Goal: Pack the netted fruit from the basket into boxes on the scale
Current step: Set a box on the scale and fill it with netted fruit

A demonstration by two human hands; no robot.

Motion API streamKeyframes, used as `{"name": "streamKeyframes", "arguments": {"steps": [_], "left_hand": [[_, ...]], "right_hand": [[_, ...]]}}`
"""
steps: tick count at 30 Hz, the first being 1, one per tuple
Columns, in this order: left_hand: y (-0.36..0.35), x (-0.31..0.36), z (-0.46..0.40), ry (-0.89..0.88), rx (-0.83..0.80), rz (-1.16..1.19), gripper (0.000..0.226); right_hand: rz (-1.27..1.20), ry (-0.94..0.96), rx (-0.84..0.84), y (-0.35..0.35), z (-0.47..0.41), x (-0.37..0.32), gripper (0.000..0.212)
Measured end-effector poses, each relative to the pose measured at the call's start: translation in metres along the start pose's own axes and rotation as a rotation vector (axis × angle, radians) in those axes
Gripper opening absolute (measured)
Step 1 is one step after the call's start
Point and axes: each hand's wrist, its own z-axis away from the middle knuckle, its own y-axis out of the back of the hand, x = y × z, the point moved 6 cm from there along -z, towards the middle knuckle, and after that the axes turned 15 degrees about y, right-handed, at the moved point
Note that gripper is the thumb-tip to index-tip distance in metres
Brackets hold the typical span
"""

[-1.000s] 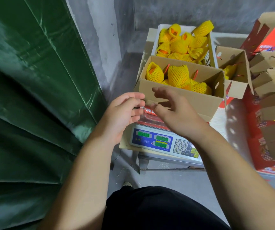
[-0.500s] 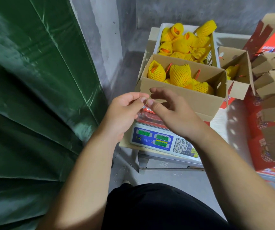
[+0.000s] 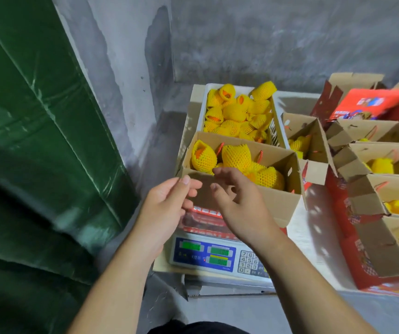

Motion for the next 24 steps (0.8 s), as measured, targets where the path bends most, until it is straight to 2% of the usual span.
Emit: {"name": "streamKeyframes", "arguments": {"steps": [2, 3, 5, 6, 8, 10, 13, 16, 17, 20, 22, 24], "left_hand": [[0.0, 0.014, -0.01, -0.055, 0.016, 0.001, 0.027], [0.0, 0.022, -0.015, -0.092, 0.023, 0.012, 0.026], [0.0, 0.035, -0.027, -0.139, 0.031, 0.002, 0.023], [-0.001, 0.04, -0.033, -0.151, 0.022, -0.023, 0.022], [-0.006, 0.048, -0.045, -0.165, -0.015, -0.088, 0.02], [-0.012, 0.054, -0.054, -0.184, -0.048, -0.14, 0.019], [-0.021, 0.063, -0.067, -0.226, -0.079, -0.202, 0.019], [-0.033, 0.073, -0.083, -0.227, -0.116, -0.241, 0.019], [-0.038, 0.078, -0.092, -0.223, -0.13, -0.243, 0.019], [-0.053, 0.096, -0.129, -0.214, -0.142, -0.274, 0.018], [-0.065, 0.106, -0.164, -0.228, -0.14, -0.357, 0.017], [-0.083, 0.111, -0.205, -0.242, -0.155, -0.501, 0.018]], "right_hand": [[0.326, 0.043, 0.025, 0.003, -0.007, 0.005, 0.041], [0.509, 0.048, -0.023, 0.001, -0.011, 0.009, 0.051], [0.745, -0.016, -0.219, -0.012, -0.017, 0.025, 0.066], [0.793, -0.053, -0.288, -0.019, -0.018, 0.034, 0.062], [0.784, -0.063, -0.279, -0.026, -0.02, 0.046, 0.036], [0.781, -0.03, -0.211, -0.023, -0.017, 0.049, 0.023], [0.787, 0.033, -0.214, -0.015, -0.01, 0.043, 0.024], [0.688, 0.043, -0.332, -0.006, -0.01, 0.037, 0.012], [0.615, 0.034, -0.362, 0.0, -0.017, 0.036, 0.013], [0.319, 0.018, -0.25, 0.035, -0.055, 0.042, 0.024], [0.299, 0.044, -0.156, 0.065, -0.091, 0.063, 0.025], [0.341, 0.029, -0.155, 0.086, -0.133, 0.1, 0.022]]}}
